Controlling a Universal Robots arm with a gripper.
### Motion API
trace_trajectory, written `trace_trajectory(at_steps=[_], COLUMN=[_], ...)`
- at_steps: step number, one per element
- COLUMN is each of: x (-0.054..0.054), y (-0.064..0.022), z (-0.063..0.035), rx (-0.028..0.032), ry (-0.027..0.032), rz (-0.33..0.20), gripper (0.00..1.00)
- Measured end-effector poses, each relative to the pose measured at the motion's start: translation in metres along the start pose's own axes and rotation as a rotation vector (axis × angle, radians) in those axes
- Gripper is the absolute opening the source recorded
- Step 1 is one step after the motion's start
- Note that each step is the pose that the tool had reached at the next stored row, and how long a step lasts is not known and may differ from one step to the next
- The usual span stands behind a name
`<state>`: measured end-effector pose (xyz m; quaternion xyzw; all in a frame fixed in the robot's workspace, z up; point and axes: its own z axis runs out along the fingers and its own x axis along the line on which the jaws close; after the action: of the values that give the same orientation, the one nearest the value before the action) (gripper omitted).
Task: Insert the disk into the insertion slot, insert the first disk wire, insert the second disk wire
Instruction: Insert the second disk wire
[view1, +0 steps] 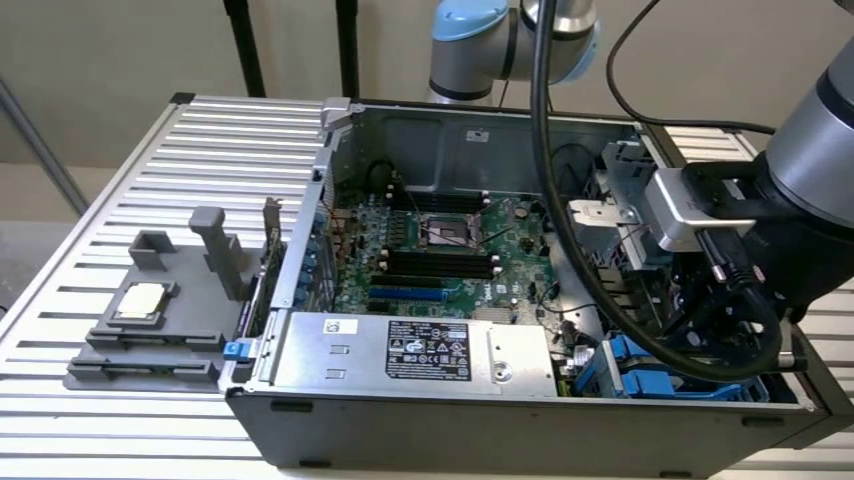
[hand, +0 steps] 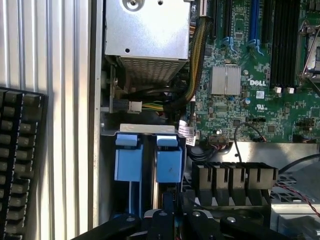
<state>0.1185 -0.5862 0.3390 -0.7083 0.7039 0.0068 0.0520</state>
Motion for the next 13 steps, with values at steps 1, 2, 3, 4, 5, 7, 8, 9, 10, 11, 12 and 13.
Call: trace_trajectory(at_steps=[1,2,3,4,5,7,8,9,10,11,12,13], x=[0.0002,0.0003,0.0005,0.0006,0.0007,0.001,0.0011,0.0012,0.0013,0.0014,0.0014,0.0014], y=[0.0,0.0,0.0,0.0,0.0,0.0001,0.0001,0.0001,0.0002,0.0002,0.0002,0.0002], z=[0.0003,0.0007,0.001,0.0014,0.0018,0.0023,0.0027,0.003,0.0034,0.0036,0.0037,0.0038], rx=[0.0,0.0,0.0,0.0,0.0,0.0,0.0,0.0001,0.0,0.0,0.0,0.0], ry=[0.0,0.0,-0.0001,-0.0002,0.0,0.0003,0.0004,0.0004,0.0004,0.0003,0.0002,0.0001], rz=[0.0,0.0,0.0,0.0,0.0,0.0,0.0,0.0,0.0,0.0,0.0,0.0], gripper=[0.16,0.16,0.16,0.16,0.16,0.16,0.16,0.16,0.16,0.16,0.16,0.16])
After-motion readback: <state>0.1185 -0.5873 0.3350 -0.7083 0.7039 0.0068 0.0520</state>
